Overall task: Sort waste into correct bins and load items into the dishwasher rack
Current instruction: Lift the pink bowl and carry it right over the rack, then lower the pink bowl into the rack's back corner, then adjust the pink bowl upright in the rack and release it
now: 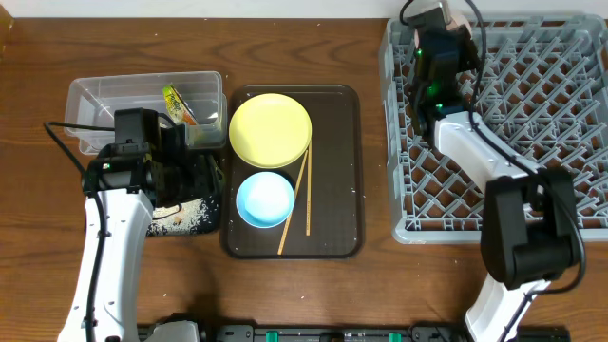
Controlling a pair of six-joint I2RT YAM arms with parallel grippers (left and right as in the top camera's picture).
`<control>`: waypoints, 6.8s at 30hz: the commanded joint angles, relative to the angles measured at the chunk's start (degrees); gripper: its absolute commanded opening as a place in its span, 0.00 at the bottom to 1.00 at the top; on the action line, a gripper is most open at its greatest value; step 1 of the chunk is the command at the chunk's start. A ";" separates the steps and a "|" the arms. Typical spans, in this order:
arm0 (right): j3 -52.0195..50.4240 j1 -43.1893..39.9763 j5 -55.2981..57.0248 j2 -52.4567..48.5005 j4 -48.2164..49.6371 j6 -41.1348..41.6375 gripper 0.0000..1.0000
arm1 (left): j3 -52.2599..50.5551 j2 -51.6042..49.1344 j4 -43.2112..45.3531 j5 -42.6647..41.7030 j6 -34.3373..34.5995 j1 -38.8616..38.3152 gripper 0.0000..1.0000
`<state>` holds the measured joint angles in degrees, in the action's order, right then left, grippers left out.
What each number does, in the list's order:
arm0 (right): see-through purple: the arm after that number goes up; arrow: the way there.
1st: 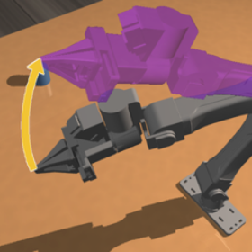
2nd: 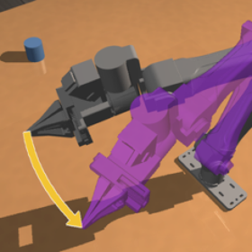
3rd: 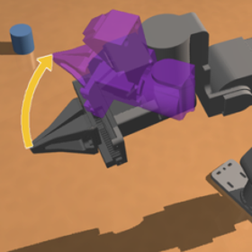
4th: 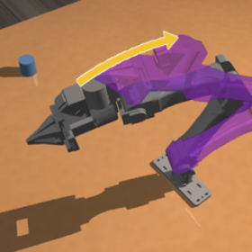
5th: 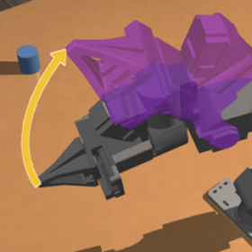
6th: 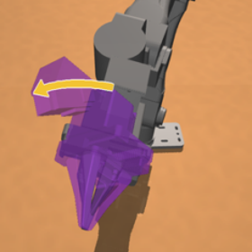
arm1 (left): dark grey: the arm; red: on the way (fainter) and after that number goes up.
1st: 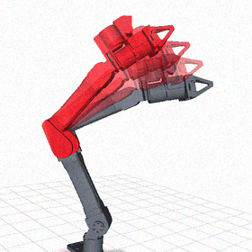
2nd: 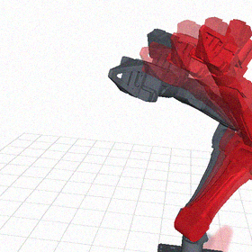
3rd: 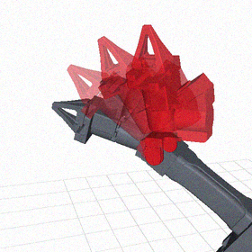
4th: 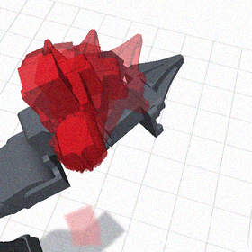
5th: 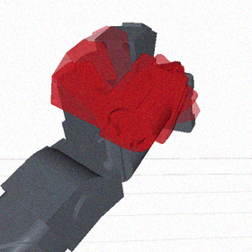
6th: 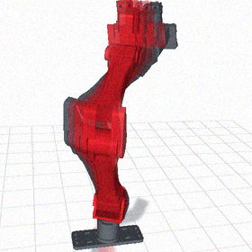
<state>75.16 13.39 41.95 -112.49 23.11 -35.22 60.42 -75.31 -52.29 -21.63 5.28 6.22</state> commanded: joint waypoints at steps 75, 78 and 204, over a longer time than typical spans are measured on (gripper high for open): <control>0.26 10.08 4.52 6.40 -31.78 28.13 0.01 | -0.42 0.39 -0.17 0.46 -0.52 0.09 0.65; 0.26 9.97 4.35 7.72 -31.61 28.15 0.01 | -0.42 0.42 -0.17 0.46 -0.52 0.09 0.66; 0.26 -16.33 -41.94 3.34 -32.30 61.61 0.31 | -0.42 0.39 -0.37 0.46 -0.52 0.09 0.66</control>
<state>75.50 -2.98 -0.49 -108.16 -9.54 23.55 60.40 -75.31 -52.49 -21.63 5.28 6.22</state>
